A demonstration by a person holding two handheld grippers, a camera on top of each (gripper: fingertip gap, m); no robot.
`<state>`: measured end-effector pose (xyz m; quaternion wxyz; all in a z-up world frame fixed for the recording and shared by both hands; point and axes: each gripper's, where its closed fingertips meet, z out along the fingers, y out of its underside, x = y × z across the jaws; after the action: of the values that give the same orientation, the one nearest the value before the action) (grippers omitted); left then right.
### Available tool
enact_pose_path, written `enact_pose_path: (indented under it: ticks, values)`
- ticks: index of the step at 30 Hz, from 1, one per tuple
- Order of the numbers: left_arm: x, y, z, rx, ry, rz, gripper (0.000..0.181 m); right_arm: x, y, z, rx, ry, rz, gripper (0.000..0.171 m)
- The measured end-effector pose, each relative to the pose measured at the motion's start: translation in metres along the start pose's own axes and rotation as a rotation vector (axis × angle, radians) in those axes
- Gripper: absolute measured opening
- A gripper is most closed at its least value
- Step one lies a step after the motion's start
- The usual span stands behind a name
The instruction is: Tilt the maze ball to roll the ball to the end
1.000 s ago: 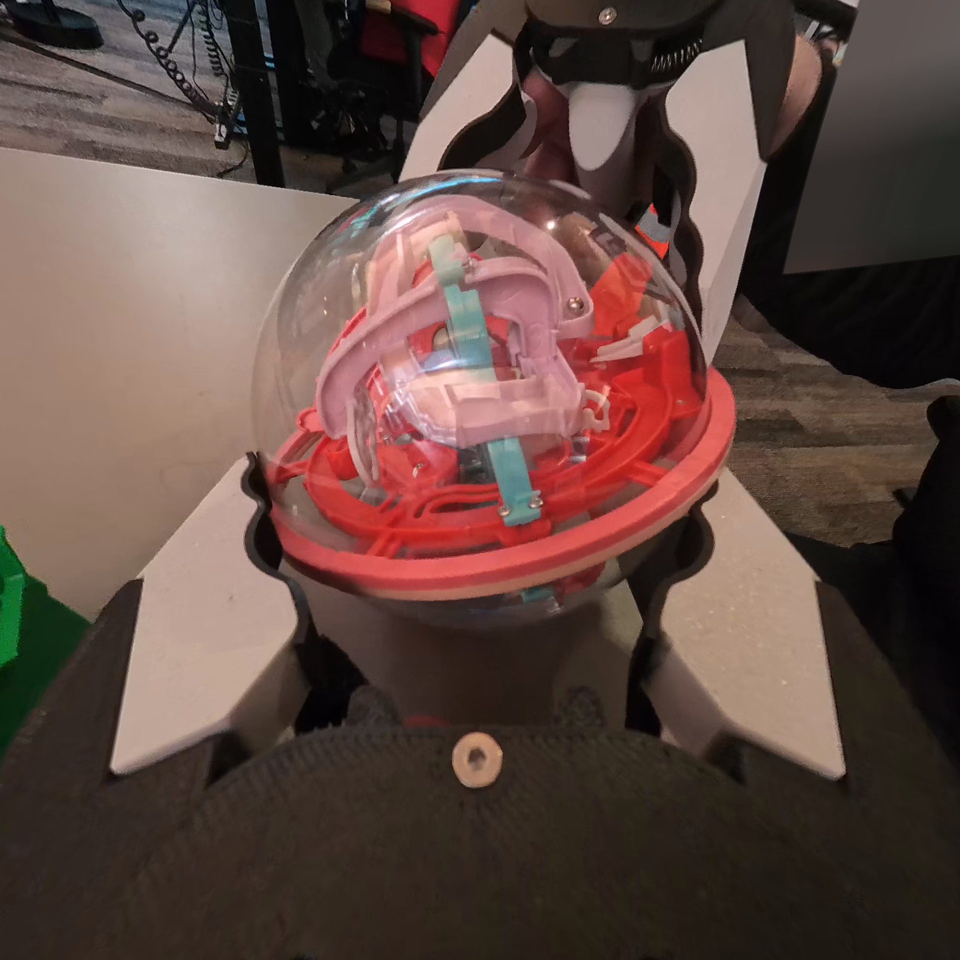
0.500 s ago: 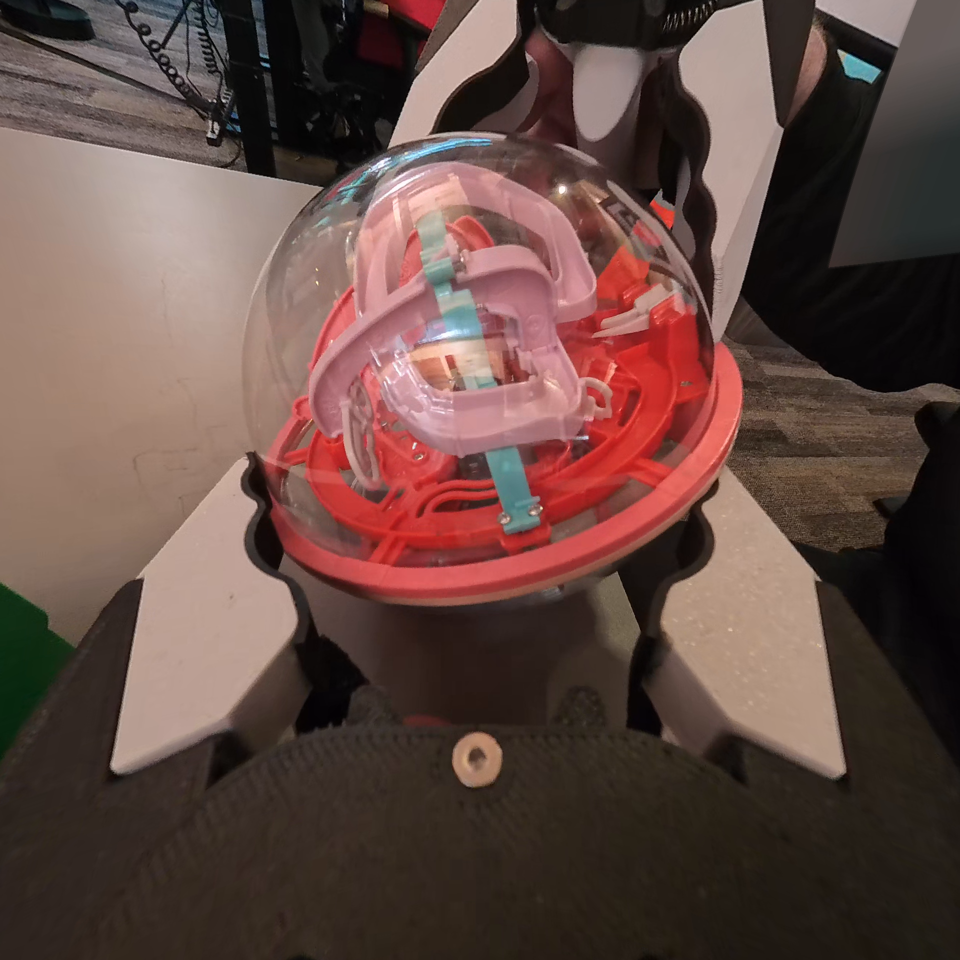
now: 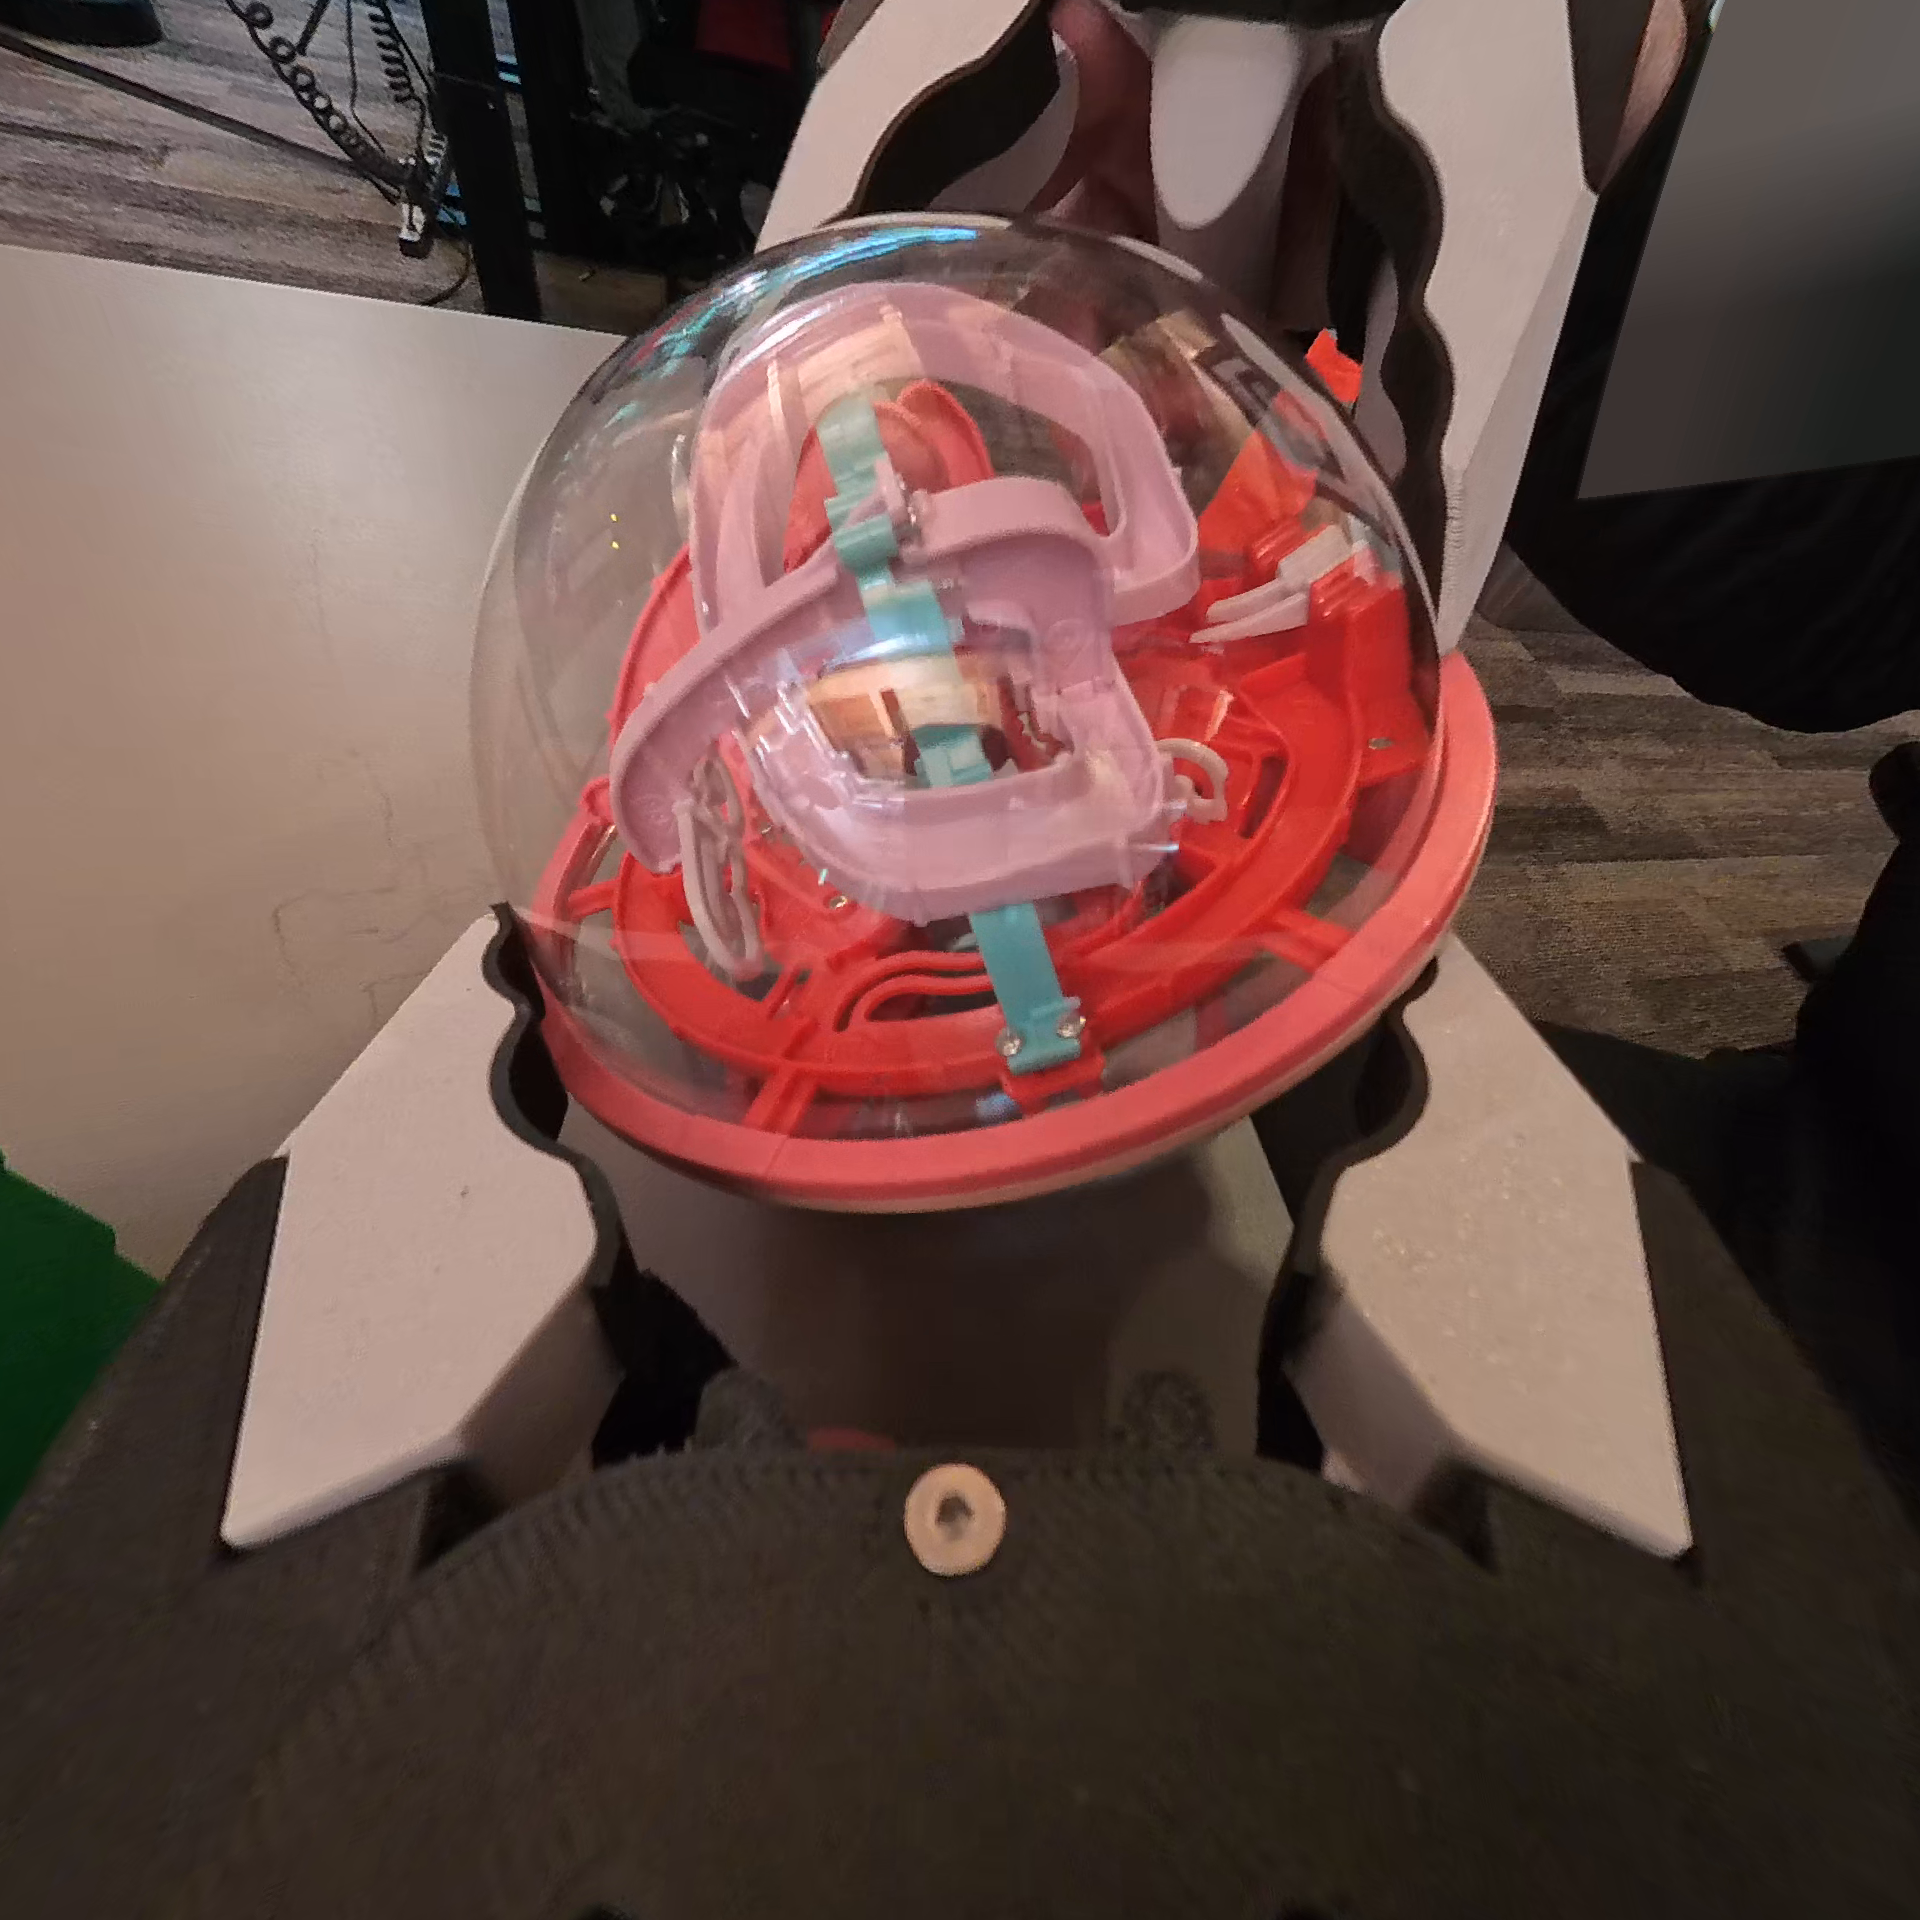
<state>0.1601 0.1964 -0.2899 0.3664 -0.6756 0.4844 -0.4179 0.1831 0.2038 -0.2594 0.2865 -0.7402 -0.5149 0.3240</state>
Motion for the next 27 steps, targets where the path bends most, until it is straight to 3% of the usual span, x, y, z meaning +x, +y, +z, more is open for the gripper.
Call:
enact_pose_path:
  ticks: [10, 14, 27]
  values:
    - [0.000, 0.004, 0.000, -0.043, 0.000, 0.024, 0.152, -0.001, -0.001, 0.000, 0.012, 0.016, -0.017, 0.136]
    - [0.000, 0.008, 0.000, -0.055, -0.009, 0.030, 0.151, -0.002, -0.008, -0.004, 0.098, -0.024, 0.029, 0.136]
    - [0.000, 0.009, -0.001, -0.053, -0.014, 0.031, 0.148, 0.008, 0.026, -0.008, 0.199, -0.019, 0.239, 0.144]
